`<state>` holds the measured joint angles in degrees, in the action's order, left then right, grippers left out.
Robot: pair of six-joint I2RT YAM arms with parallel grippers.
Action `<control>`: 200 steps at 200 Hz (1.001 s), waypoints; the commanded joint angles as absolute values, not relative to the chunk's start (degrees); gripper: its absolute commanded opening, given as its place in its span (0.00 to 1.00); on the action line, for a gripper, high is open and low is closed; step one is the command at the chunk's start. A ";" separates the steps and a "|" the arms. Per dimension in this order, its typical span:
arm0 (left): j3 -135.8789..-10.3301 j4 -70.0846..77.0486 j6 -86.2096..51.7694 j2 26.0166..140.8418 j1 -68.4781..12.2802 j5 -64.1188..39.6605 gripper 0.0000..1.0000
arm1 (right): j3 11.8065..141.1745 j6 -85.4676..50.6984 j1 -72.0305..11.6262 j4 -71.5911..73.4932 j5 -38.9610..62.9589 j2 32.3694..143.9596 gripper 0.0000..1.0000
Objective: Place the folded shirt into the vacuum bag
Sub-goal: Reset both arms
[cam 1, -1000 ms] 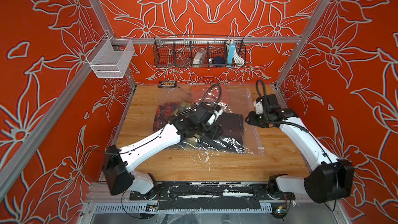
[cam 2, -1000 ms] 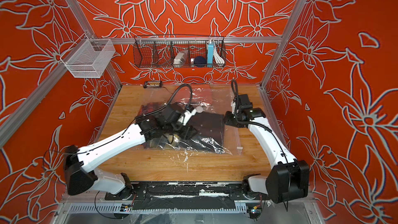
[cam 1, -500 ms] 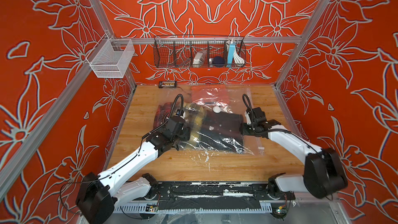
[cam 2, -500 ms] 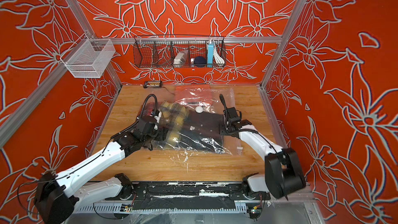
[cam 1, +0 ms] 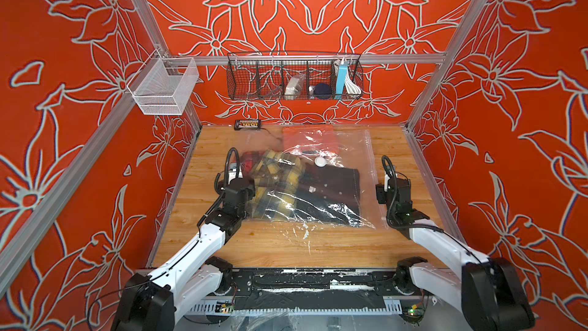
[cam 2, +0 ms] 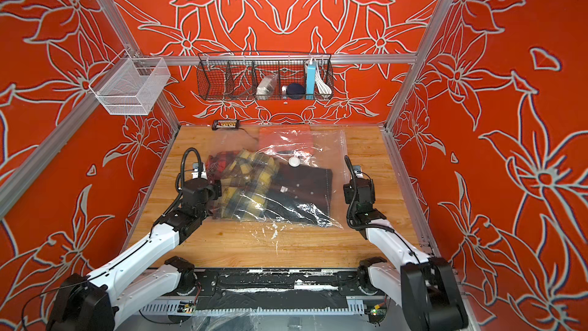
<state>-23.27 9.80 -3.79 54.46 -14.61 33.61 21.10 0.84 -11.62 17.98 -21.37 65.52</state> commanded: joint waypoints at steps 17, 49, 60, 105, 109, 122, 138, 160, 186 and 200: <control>-18.03 28.05 -1.45 60.67 -8.44 25.19 0.83 | 20.37 3.32 -8.70 33.77 -15.05 69.44 0.97; -16.97 38.24 1.27 69.86 -5.50 15.81 0.83 | 17.18 1.96 -6.93 41.00 -13.93 72.17 0.98; -16.45 41.23 2.71 71.84 -5.37 13.57 0.83 | 16.60 2.29 -6.69 42.94 -13.04 72.93 0.98; -14.31 48.57 2.88 77.04 -3.63 7.91 0.84 | 13.76 4.11 -6.58 52.58 -9.10 78.81 0.98; -14.31 49.17 2.96 77.83 -3.41 7.21 0.86 | 13.44 4.13 -6.57 54.07 -8.95 79.70 0.98; -14.94 50.37 2.37 80.42 -2.03 5.04 0.94 | 13.62 3.99 -6.59 56.11 -9.24 81.51 0.98; -17.10 45.35 -0.07 80.55 0.27 4.51 0.98 | 15.73 2.42 -5.61 50.47 -9.82 80.45 0.98; -17.84 44.14 -2.37 80.59 2.50 3.25 0.98 | 18.21 -1.55 -4.09 45.99 -14.66 80.83 0.98; -17.36 45.47 -2.24 80.77 2.50 3.31 0.98 | 17.55 -1.81 -3.78 47.29 -15.19 80.77 0.98; -17.15 45.32 -2.29 80.34 2.51 3.12 0.98 | 17.64 -1.91 -3.77 46.73 -15.16 80.55 0.98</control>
<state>-16.97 45.01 -1.54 80.86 2.31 4.54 16.80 -0.54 -3.99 47.88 -13.52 80.84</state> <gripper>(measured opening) 0.984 0.982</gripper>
